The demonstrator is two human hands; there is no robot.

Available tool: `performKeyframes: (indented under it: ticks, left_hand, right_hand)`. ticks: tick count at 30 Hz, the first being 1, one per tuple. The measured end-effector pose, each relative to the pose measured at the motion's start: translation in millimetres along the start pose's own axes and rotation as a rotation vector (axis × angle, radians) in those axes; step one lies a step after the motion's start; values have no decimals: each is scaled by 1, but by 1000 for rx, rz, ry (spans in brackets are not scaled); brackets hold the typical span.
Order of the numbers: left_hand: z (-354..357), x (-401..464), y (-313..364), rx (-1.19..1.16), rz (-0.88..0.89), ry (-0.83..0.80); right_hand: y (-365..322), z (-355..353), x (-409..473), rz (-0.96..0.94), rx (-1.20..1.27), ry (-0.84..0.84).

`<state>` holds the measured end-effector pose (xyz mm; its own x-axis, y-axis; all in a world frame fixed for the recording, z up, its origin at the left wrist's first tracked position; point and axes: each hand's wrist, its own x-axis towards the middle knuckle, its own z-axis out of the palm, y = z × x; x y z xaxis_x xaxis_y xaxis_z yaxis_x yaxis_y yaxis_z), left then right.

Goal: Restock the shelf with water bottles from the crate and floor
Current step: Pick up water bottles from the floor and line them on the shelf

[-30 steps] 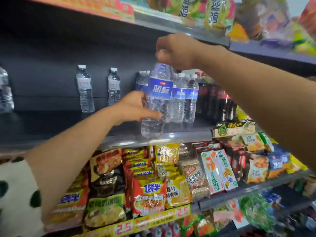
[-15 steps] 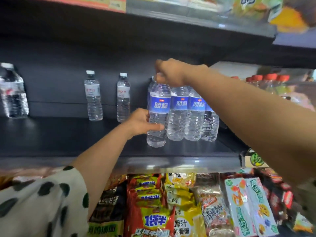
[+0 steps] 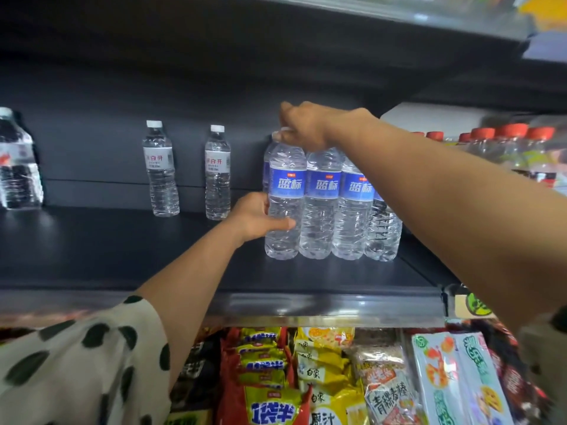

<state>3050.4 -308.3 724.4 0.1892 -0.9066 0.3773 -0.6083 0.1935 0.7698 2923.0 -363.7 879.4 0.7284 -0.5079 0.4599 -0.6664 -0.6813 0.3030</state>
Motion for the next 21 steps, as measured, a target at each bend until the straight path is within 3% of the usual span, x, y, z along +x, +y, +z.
performKeyframes:
  ticks: [11, 21]
  left_hand:
    - [2, 5, -3, -50, -39, 9]
    - [-20, -28, 24, 60, -51, 64]
  right_hand:
    - [2, 2, 6, -6, -44, -3]
    - [-12, -34, -31, 41, -103, 11]
